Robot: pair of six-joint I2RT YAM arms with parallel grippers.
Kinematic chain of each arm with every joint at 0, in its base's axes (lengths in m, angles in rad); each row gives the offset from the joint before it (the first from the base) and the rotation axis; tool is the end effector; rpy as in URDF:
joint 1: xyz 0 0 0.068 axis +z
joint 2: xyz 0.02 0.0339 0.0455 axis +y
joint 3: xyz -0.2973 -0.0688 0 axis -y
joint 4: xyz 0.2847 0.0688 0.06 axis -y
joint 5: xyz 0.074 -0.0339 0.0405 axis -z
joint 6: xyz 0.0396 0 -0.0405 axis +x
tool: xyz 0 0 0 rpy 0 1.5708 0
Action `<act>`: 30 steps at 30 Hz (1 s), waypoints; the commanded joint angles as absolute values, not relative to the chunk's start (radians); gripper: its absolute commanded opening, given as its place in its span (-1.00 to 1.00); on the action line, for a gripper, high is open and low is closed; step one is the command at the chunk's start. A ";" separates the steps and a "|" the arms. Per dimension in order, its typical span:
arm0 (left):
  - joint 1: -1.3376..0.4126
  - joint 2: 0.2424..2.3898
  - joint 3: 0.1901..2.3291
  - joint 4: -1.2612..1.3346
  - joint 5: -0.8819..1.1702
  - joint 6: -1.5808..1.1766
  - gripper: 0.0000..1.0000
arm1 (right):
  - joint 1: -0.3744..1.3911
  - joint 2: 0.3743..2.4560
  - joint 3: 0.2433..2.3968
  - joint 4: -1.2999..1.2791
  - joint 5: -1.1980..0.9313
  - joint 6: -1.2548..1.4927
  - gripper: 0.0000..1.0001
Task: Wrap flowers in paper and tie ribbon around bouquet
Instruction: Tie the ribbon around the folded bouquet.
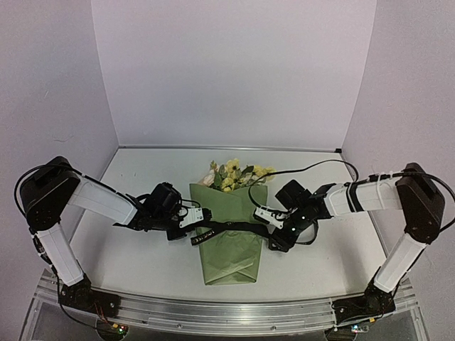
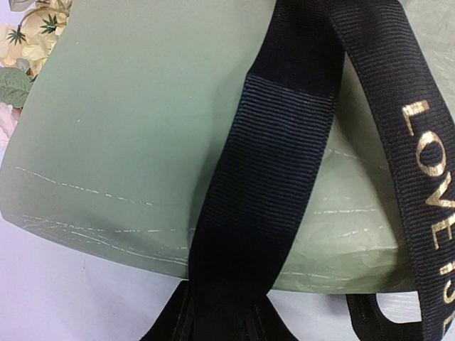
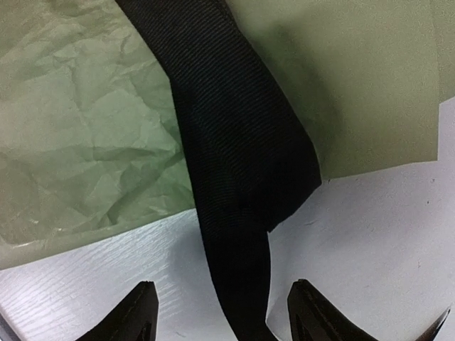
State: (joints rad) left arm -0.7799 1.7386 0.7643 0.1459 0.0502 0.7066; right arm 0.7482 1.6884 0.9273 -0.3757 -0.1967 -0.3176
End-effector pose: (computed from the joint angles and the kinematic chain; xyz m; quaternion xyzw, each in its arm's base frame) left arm 0.2517 -0.2517 0.1211 0.6371 0.6798 -0.0367 0.3615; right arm 0.2512 0.2437 0.1535 -0.5119 0.8263 0.1394 0.1888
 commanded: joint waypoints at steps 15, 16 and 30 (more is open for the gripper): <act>-0.782 1.669 0.786 0.098 0.032 0.679 -0.78 | 0.765 1.776 1.029 -0.410 -0.032 -0.202 -0.70; -0.782 1.666 0.788 0.093 0.029 0.677 -0.82 | 0.765 1.777 1.035 -0.420 -0.033 -0.196 -0.80; -0.782 1.604 0.759 0.055 0.010 0.654 -0.99 | 0.758 1.885 1.330 -0.848 0.074 0.063 -1.00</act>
State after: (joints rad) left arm -0.7799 1.6541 0.7639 0.0677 0.0219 0.6725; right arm 0.7582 1.8399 1.2152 -0.6497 0.0178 -0.0564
